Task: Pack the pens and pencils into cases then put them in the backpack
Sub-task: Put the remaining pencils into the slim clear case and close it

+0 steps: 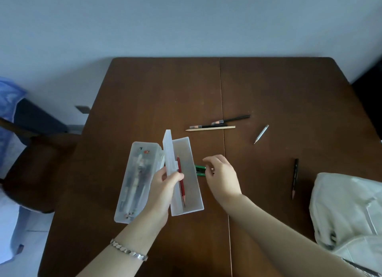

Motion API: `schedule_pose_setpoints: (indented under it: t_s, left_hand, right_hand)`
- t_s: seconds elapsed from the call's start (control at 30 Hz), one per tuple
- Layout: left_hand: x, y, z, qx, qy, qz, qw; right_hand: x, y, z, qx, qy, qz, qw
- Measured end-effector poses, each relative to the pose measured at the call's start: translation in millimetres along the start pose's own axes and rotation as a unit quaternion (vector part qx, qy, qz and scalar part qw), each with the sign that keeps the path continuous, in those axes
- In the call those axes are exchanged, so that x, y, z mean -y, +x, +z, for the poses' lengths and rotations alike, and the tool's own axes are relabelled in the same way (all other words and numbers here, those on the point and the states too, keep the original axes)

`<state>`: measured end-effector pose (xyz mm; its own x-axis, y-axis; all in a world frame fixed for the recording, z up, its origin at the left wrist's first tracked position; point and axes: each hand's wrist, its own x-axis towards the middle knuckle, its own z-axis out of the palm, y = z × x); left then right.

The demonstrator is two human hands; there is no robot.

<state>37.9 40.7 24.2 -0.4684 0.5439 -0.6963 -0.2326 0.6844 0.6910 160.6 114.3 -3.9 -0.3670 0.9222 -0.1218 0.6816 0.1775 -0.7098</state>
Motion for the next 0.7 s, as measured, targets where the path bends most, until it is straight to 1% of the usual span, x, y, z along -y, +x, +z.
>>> schedule_pose_setpoints:
  t_s: [0.03, 0.07, 0.1, 0.13, 0.2, 0.23, 0.27, 0.33, 0.37, 0.4, 0.43, 0.47, 0.5, 0.6, 0.67, 0.7]
  left_hand:
    - [0, 2, -2, -0.004, 0.008, 0.006, 1.000]
    - [0, 2, -3, -0.005, 0.014, 0.015, 1.000]
    - [-2, 1, -4, 0.000, 0.013, 0.024, 1.000]
    - [-3, 1, -5, 0.002, 0.010, 0.031, 0.999]
    - [-5, 0, -7, 0.001, 0.009, 0.037, 0.999]
    - [-4, 0, -8, -0.002, 0.006, 0.036, 0.999]
    - [-4, 0, -9, -0.004, 0.005, 0.036, 0.999]
    - [-2, 1, -11, -0.009, -0.002, 0.019, 1.000]
    - [-1, 2, -12, -0.009, -0.002, 0.012, 1.000]
    - [0, 2, -12, -0.009, -0.001, 0.011, 1.000]
    - [1, 2, -11, -0.011, -0.003, 0.006, 1.000]
    - [2, 2, -10, -0.014, -0.004, 0.001, 1.000]
    - [3, 1, -9, -0.016, -0.006, -0.005, 1.000]
    - [5, 0, -6, -0.017, -0.001, -0.007, 1.000]
    - [8, 0, -4, -0.021, 0.005, -0.017, 1.000]
    - [9, 1, -4, -0.025, 0.005, -0.019, 0.999]
  right_hand:
    - [-10, 8, 6, 0.041, -0.061, -0.005, 0.997]
    - [-19, 15, 13, 0.098, -0.140, -0.020, 0.985]
    - [-26, 20, 19, 0.151, -0.228, -0.039, 0.961]
    - [-29, 22, 24, 0.181, -0.299, -0.059, 0.935]
    - [-34, 23, 34, 0.180, -0.374, -0.103, 0.904]
    - [-36, 22, 36, 0.178, -0.405, -0.112, 0.890]
    - [-41, 20, 42, 0.160, -0.416, -0.120, 0.887]
    - [-44, 17, 45, 0.154, -0.397, -0.098, 0.899]
    - [-43, 13, 40, 0.158, -0.398, -0.089, 0.899]
    - [-42, 10, 34, 0.173, -0.391, -0.060, 0.902]
    - [-44, 7, 31, 0.187, -0.400, -0.031, 0.897]
    - [-53, 2, 28, 0.193, -0.425, -0.028, 0.884]
    - [-61, -3, 24, 0.194, -0.427, -0.033, 0.883]
    - [-78, -22, 11, 0.214, -0.436, -0.006, 0.874]
    - [-85, -30, 4, 0.232, -0.406, 0.035, 0.883]
    - [-88, -33, 2, 0.225, -0.382, 0.053, 0.894]
